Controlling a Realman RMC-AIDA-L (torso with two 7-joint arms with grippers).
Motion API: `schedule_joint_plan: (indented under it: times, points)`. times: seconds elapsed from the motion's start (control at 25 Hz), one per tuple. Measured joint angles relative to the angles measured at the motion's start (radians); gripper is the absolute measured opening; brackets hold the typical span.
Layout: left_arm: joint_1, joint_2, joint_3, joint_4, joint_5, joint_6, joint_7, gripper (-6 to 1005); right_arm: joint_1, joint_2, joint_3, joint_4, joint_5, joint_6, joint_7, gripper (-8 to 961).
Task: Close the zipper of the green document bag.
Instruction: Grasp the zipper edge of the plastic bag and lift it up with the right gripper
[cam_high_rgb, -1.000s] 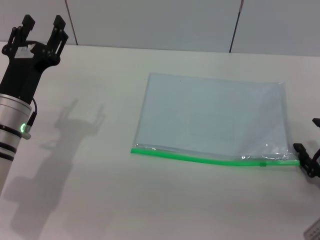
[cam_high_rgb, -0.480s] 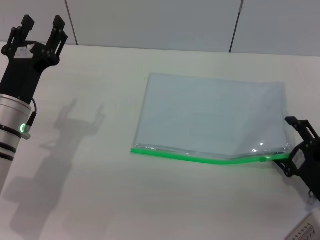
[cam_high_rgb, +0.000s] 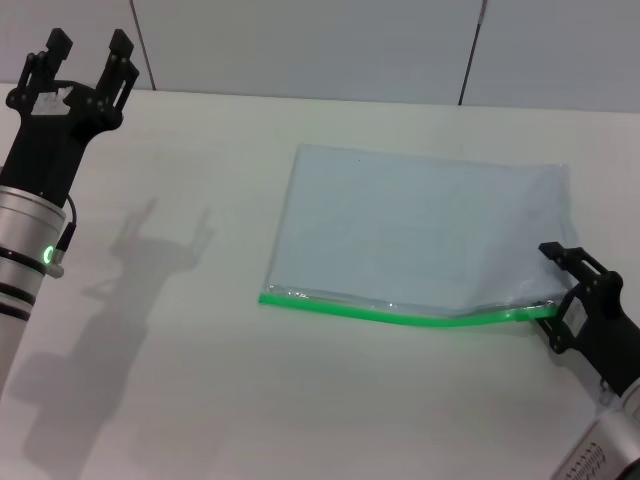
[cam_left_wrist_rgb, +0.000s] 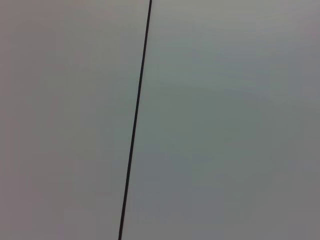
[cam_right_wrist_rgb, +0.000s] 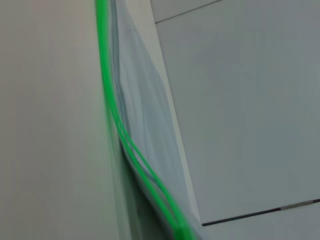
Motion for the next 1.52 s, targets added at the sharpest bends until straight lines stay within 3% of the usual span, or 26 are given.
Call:
schedule_joint_plan:
  times: [0.2, 0.64, 0.76, 1.2, 1.52]
  points:
    - [0.0, 0.0, 0.0, 0.0, 0.0, 0.0, 0.0, 726, 0.004, 0.0, 0.0, -0.02, 0.0, 0.006, -0.008, 476]
    - [-0.001, 0.0, 0.009, 0.001, 0.006, 0.0, 0.0, 724, 0.006, 0.0, 0.001, -0.066, 0.004, 0.006, -0.044, 238]
    - [-0.005, 0.002, 0.032, 0.002, 0.029, 0.0, 0.017, 724, 0.013, -0.001, 0.001, -0.088, 0.007, 0.011, -0.045, 133]
    - [-0.054, -0.003, 0.188, 0.004, 0.168, -0.012, 0.221, 722, 0.077, -0.005, 0.003, -0.199, 0.007, 0.116, -0.044, 54]
    - [-0.07, -0.004, 0.287, 0.001, 0.285, -0.016, 0.368, 721, 0.111, -0.006, 0.004, -0.217, 0.006, 0.123, -0.038, 54]
